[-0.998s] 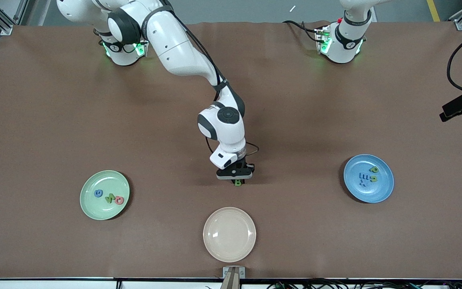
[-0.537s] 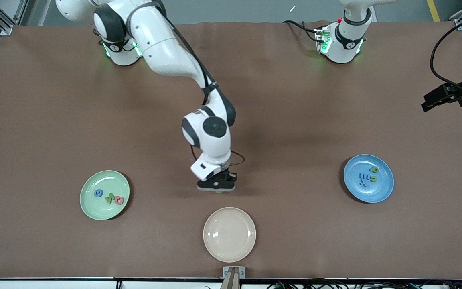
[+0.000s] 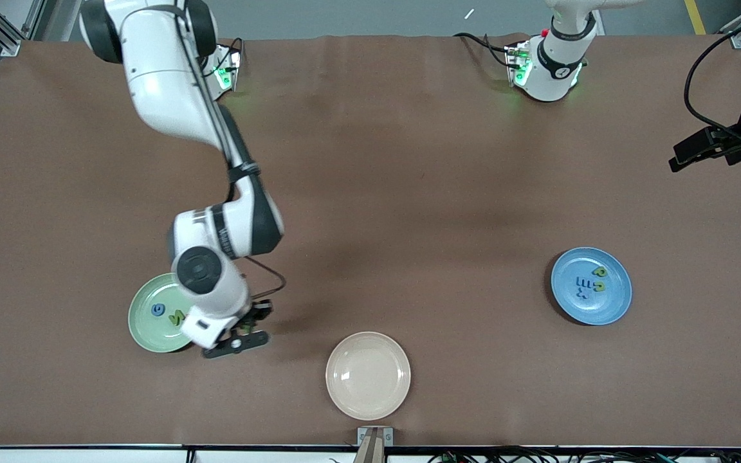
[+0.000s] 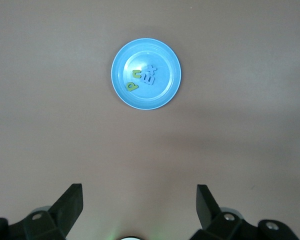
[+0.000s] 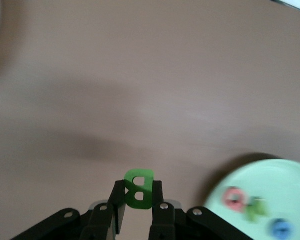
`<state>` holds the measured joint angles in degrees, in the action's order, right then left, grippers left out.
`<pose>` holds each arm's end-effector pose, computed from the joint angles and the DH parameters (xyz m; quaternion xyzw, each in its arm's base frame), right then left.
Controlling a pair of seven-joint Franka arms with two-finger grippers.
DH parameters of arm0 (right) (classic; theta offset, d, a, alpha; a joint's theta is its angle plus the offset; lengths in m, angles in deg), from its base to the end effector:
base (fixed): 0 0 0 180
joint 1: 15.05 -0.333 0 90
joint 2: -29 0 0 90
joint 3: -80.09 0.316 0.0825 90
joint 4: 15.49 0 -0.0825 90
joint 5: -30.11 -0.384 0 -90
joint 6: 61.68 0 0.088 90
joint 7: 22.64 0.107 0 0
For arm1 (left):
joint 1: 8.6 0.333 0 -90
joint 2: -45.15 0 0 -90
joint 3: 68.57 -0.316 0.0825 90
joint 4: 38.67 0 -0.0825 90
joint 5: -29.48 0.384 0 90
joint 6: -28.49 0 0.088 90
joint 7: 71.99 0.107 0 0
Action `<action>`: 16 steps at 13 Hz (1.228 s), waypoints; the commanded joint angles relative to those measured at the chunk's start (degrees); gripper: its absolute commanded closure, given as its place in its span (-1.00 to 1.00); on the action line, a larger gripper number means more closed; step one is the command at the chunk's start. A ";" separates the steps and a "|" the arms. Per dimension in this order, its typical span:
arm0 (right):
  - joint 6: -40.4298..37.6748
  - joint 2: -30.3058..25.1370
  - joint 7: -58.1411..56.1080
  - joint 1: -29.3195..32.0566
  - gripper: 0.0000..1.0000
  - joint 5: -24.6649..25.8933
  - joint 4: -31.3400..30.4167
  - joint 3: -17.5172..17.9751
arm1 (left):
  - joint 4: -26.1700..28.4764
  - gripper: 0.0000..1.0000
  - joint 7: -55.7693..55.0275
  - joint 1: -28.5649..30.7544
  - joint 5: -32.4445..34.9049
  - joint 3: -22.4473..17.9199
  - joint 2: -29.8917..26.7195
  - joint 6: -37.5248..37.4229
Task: Sort upper and lower case letters into plates
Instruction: 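Place the green B on the green plate with the right gripper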
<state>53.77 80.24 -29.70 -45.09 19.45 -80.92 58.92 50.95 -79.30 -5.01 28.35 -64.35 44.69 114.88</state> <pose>0.7360 0.2139 0.2850 0.9844 0.1656 0.0167 0.0572 0.5454 -0.0084 0.6267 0.9980 0.0579 -0.0248 0.0079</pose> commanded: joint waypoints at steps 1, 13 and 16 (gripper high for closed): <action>-3.03 -1.31 -10.94 5.42 0.87 -0.59 -2.94 1.39 | 1.52 -1.00 -0.16 0.80 -0.72 0.62 -2.08 0.61; -14.99 -2.80 -20.80 12.38 -1.00 -4.54 -1.91 -1.50 | 4.24 -1.00 -0.07 0.62 -0.28 1.59 -3.32 3.69; -15.26 -9.37 -20.81 11.76 -1.00 -3.93 -1.98 -4.06 | 4.59 -1.00 -0.16 0.71 -0.28 1.59 -4.46 3.25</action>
<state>39.37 77.13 -49.68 -33.25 15.62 -80.81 55.34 53.19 -79.30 -4.84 28.35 -63.19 42.97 117.52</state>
